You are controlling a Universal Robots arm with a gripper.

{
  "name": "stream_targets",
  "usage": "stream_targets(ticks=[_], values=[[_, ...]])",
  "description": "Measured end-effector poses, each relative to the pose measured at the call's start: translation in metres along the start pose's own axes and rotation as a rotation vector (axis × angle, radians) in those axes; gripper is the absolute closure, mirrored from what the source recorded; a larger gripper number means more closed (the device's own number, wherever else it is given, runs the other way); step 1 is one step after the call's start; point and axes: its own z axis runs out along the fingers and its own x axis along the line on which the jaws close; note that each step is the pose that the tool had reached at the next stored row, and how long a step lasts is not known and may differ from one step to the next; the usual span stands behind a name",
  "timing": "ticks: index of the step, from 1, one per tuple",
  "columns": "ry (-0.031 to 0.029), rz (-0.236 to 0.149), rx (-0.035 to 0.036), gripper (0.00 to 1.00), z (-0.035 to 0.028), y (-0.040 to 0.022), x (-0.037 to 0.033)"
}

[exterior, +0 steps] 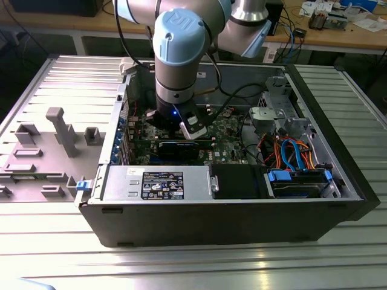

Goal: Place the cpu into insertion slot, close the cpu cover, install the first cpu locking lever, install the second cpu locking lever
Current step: 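Install the second cpu locking lever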

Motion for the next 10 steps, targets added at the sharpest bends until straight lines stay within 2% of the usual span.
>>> stream_targets(ticks=[1,3,6,9,10], values=[[-0.0004,0.0,0.0,0.89,0.0001,-0.0005,0.0001],[-0.0002,0.0,0.0061,0.89,-0.0006,-0.002,0.0],[0.0,0.0,0.0085,0.89,-0.003,-0.0022,0.0002],[0.0001,0.0,0.0074,0.89,-0.0112,0.0002,0.0003],[0.0001,0.0,0.0075,0.89,-0.0164,0.0015,0.0005]])
